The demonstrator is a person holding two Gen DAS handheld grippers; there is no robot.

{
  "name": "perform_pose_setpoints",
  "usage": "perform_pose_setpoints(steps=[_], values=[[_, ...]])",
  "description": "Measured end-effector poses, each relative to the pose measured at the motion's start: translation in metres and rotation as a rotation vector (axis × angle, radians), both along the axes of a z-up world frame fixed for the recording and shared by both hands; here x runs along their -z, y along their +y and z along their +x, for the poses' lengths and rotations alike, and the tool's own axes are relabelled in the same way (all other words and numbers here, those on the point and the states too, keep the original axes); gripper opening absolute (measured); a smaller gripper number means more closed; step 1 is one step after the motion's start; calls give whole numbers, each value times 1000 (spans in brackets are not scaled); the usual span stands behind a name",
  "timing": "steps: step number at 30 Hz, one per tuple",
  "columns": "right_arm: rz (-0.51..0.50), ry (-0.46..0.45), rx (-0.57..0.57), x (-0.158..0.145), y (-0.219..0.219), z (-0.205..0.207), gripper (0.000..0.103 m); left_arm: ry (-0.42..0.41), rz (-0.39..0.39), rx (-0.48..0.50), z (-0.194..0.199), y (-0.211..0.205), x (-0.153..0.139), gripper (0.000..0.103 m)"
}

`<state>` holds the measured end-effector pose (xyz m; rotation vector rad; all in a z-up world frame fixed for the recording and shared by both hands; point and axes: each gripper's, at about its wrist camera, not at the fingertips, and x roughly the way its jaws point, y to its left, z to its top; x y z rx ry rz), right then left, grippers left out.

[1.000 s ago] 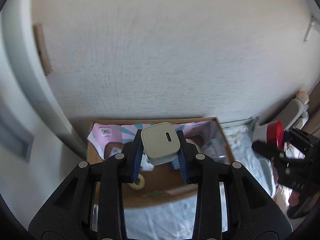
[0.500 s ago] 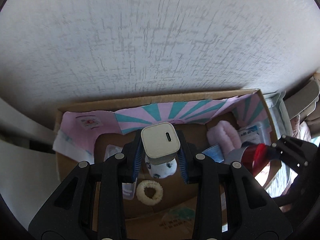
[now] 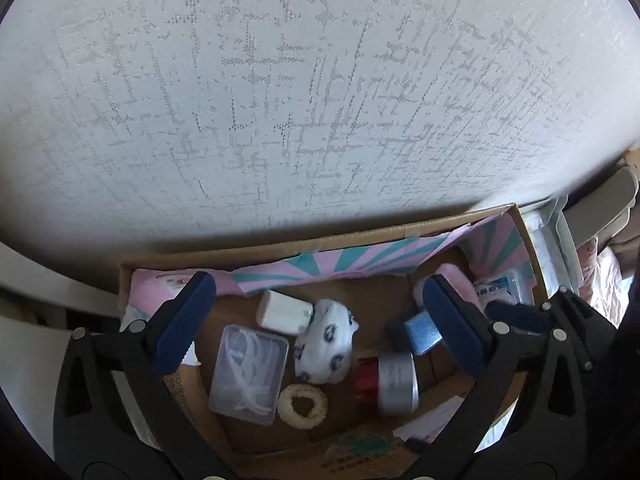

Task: Organize objects
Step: 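Carry charger and jar into the cardboard box and open both tools, then withdraw both tools from the box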

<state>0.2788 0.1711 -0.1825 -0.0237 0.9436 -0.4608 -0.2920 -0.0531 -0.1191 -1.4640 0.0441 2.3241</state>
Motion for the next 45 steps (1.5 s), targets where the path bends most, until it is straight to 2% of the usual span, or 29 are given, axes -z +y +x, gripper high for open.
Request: perform_pose_setpoints(steps=[2,7,11,18,20,28,33,39,45], values=[[-45,-21,16,0,1,-6,103,8,-11,3,1,3,0,103],[-32,-32,54,4,-7,-12,103,11,-11,-1,3,8,1,103],[-24,-22,69,6,-9,-15,103,23,-7,-20,24,10,5,103],[-49,-28,95,-6,-6,-23,103,77,-12,-45,51,12,-19,103],[-61,-26,112,-15,-3,-25,103,96,-13,-48,62,7,-34,103],[-99,-98,216,-89,17,-84,103,222,7,-80,120,6,-107,103],[-141,-151,298,-129,25,-120,103,281,22,-114,159,7,-140,103],[-231,-187,347,-157,39,-157,103,323,36,-148,198,9,-159,103],[-286,-201,350,-156,52,-179,103,358,66,-172,231,8,-163,103]])
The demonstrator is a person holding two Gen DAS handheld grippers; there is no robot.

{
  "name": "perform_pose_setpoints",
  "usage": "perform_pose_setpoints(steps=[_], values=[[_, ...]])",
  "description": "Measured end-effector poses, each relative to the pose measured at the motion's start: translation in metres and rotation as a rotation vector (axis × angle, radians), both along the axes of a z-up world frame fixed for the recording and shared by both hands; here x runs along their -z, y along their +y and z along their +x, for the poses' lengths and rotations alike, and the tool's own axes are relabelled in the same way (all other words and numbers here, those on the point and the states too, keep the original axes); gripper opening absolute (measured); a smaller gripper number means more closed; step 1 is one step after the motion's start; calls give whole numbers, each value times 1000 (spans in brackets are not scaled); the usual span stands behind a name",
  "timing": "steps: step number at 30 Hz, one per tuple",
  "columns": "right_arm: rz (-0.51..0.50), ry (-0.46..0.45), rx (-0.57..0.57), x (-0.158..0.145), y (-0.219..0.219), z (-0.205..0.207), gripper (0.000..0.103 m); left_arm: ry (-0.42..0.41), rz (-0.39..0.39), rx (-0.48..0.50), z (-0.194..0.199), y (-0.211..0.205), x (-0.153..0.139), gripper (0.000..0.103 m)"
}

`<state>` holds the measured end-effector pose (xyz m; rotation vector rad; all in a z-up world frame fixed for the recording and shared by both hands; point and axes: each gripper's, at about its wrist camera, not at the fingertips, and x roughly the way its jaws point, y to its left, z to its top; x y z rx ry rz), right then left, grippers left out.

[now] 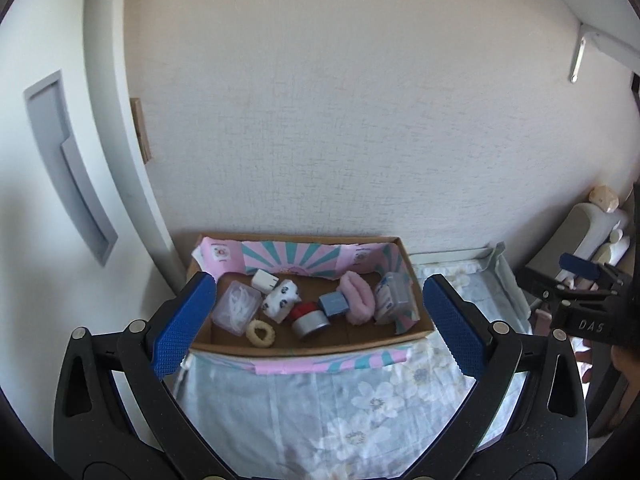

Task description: Organize objects

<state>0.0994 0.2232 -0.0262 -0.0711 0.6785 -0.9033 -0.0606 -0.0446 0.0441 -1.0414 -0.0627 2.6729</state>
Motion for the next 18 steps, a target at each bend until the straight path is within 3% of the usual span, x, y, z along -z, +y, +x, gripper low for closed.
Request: perform_pose_setpoints(steps=[7,18], values=[[-18,-2,10,11,10,-25,103,15,29,11,26,4,5,103],[-39,-7,13,8,12,-38,103,4,30,9,34,7,8,103]])
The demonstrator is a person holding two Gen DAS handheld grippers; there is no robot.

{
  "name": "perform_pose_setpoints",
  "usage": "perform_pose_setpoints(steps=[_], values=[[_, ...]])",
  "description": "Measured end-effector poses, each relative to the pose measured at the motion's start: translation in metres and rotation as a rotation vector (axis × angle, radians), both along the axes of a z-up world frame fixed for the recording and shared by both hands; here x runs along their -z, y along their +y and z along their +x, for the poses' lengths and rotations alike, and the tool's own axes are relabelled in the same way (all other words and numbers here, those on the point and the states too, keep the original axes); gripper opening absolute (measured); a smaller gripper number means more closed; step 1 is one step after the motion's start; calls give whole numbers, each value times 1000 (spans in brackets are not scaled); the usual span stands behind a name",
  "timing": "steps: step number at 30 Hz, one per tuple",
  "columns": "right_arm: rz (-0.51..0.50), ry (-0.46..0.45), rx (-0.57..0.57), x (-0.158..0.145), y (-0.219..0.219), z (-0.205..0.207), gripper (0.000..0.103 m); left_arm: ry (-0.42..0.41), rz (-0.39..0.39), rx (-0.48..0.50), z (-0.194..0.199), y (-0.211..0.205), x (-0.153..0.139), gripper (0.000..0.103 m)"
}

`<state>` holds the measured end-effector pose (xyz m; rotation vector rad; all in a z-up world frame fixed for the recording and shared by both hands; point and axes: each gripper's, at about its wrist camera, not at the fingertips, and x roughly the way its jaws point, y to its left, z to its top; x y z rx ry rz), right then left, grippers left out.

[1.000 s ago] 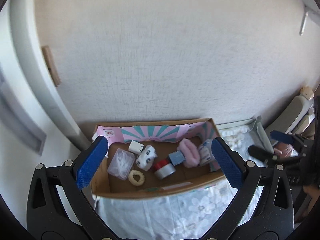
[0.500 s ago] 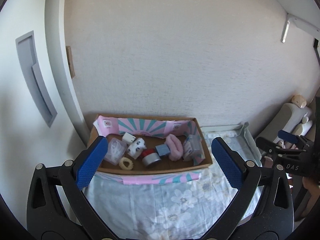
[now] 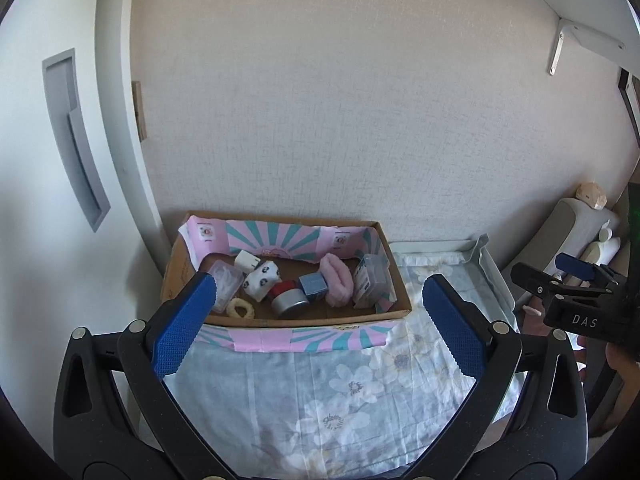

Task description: Organize objects

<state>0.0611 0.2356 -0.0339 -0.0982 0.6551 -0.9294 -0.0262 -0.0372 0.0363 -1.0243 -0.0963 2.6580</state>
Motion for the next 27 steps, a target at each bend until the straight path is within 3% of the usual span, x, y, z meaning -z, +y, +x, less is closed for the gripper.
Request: perform_pose_setpoints(steps=[27], values=[[1,3,-21,-3,-5,0,103,-13,-16,3,-1,8,2,103]])
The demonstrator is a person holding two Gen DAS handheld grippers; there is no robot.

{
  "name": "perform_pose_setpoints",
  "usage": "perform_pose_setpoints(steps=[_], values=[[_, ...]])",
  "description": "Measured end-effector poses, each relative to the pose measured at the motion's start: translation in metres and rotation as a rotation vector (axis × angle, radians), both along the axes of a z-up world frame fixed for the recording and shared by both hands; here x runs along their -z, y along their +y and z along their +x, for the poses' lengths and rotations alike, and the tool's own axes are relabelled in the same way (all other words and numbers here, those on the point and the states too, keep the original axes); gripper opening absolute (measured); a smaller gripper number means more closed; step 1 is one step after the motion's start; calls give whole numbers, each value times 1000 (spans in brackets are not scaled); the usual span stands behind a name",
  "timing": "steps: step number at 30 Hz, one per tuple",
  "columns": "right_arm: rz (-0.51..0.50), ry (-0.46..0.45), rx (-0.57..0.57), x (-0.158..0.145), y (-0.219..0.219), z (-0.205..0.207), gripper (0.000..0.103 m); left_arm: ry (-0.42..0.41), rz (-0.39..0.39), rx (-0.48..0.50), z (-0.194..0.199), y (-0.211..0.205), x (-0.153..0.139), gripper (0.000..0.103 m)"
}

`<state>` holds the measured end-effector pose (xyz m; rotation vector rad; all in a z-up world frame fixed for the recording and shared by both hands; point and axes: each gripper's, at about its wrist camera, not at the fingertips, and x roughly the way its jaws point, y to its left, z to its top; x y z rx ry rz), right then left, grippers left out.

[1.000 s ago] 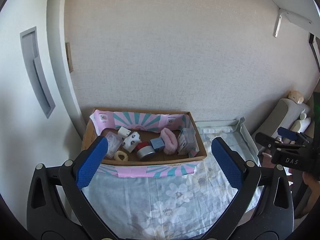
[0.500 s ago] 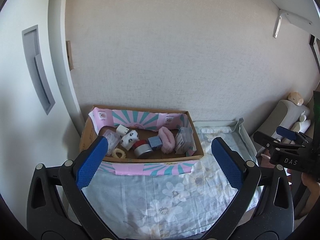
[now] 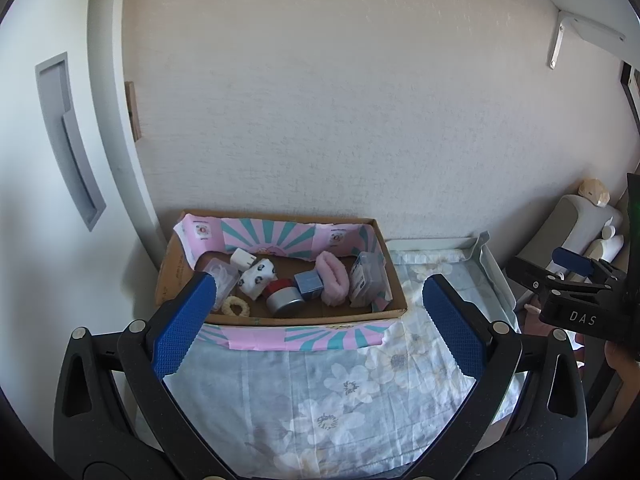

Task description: Organize objects

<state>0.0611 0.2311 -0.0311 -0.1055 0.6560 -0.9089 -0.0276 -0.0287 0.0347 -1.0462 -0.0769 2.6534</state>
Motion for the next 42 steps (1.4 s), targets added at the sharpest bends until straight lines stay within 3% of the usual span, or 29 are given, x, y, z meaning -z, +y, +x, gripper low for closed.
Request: perform_pose_setpoints(steps=[42], values=[[3,2,21,0,-14,9,103,4,-30,-9,-14,4,10,103]])
